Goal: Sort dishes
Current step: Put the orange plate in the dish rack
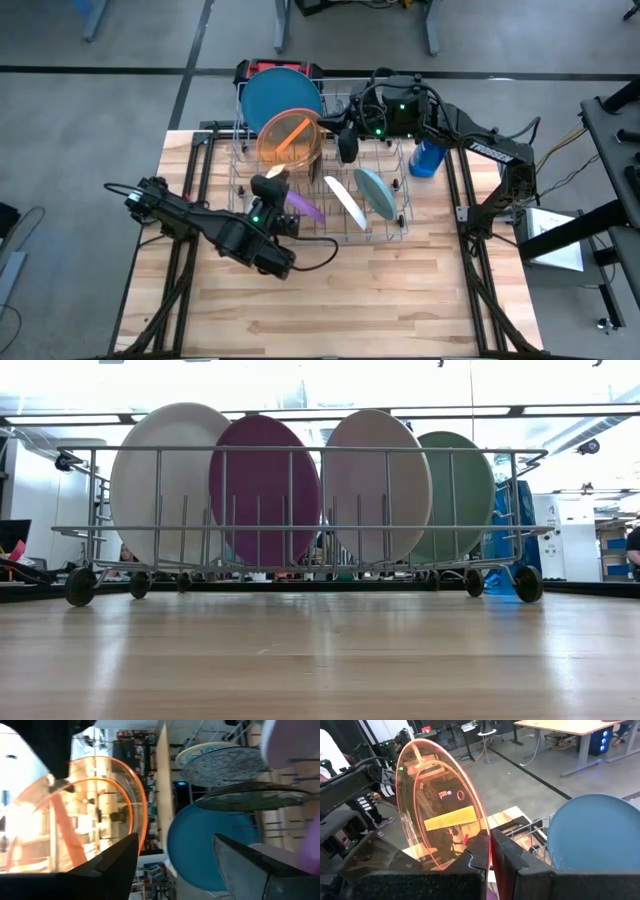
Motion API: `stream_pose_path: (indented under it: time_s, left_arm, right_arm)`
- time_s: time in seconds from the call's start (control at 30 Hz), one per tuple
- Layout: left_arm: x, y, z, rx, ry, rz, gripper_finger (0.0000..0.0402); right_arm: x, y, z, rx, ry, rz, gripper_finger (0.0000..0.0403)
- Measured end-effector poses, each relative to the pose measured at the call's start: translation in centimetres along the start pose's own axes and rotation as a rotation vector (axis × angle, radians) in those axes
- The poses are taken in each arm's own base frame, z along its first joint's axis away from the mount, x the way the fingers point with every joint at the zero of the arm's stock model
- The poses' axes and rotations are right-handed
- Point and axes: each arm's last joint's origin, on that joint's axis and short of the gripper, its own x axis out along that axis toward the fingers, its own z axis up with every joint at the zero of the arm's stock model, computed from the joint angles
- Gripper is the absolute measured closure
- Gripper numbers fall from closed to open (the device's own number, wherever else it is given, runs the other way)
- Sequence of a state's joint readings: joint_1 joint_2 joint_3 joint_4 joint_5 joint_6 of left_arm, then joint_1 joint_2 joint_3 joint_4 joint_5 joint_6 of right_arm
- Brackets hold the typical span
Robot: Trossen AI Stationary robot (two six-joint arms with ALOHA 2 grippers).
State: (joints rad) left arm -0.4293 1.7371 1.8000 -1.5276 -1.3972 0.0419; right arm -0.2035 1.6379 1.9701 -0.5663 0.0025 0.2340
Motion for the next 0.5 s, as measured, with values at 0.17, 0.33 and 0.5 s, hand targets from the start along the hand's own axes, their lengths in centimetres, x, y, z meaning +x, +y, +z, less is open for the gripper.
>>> stream_pose_path:
  time_s: [0.17, 0.33, 0.5]
  left_arm:
    - [-0.22, -0.04, -0.11, -0.009, -0.008, -0.051, 0.0159]
    - [-0.23, -0.2, -0.34, -0.003, -0.002, -0.106, 0.0159]
    - [-0.32, -0.3, -0.41, -0.011, -0.001, -0.132, 0.0159]
  right_arm:
    - [0.01, -0.02, -0.02, 0.0, 0.001, -0.001, 0.0395]
    - [0.01, -0.02, -0.02, -0.008, 0.001, -0.001, 0.0395]
    - [0.01, -0.03, -0.07, -0.02, 0.006, -0.002, 0.0395]
